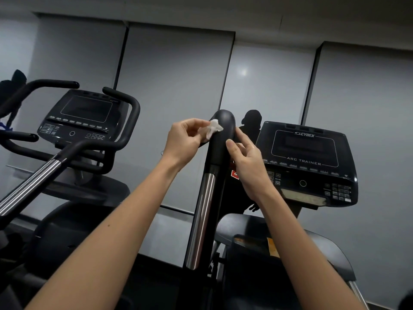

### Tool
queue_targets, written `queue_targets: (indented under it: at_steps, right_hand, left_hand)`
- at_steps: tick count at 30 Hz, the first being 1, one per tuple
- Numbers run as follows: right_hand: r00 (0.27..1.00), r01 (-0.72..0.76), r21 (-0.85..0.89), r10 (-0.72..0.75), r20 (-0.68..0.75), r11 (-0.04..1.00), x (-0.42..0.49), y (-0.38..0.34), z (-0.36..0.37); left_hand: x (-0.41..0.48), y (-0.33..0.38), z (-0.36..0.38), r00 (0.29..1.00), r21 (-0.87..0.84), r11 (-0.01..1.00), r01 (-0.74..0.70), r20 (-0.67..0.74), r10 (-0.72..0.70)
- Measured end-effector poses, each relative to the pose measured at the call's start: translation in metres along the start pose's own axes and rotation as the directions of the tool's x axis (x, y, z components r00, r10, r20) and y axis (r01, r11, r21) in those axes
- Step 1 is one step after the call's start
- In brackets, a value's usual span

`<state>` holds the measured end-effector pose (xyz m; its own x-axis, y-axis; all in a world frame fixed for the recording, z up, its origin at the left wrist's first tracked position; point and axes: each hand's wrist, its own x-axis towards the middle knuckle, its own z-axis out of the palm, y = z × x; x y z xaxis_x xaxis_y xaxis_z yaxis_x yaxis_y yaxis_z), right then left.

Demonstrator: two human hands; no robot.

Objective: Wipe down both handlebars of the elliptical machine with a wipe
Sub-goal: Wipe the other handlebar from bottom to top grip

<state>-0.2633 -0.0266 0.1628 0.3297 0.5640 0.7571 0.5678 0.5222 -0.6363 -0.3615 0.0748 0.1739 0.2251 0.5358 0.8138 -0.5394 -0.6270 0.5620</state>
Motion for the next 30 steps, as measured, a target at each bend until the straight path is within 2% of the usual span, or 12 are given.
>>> queue_targets:
  at_steps: [7,12,18,22,26,30]
  right_hand:
    - [1.000,0.007,0.052,-0.006,-0.019,0.999,-0.003,0.002,0.005]
    - [0.999,-0.004,0.049,0.006,-0.038,0.999,-0.002,0.004,0.006]
    - [0.999,0.002,0.047,0.000,-0.036,0.999,-0.001,0.003,0.005]
    - [1.000,0.003,0.023,-0.002,-0.029,1.000,-0.001,0.001,0.004]
    - [0.999,-0.005,0.038,0.007,-0.033,0.999,-0.001,0.001,0.005]
    - [0.999,-0.008,0.050,0.010,-0.040,0.999,-0.002,0.001,0.007]
  left_hand:
    - [-0.058,-0.022,-0.013,0.995,0.108,0.990,-0.089,-0.029,0.092]
    - [-0.067,-0.017,-0.004,0.971,0.159,0.964,-0.212,-0.080,0.227]
    - [-0.023,-0.006,0.013,0.965,0.062,0.989,-0.137,-0.219,0.147]
    - [0.007,0.006,0.026,0.928,0.132,0.982,-0.135,-0.331,0.172]
    - [0.009,0.002,0.023,0.965,0.026,0.999,-0.022,-0.262,0.028]
    - [-0.017,-0.002,0.013,0.988,-0.109,0.992,-0.062,-0.151,0.045]
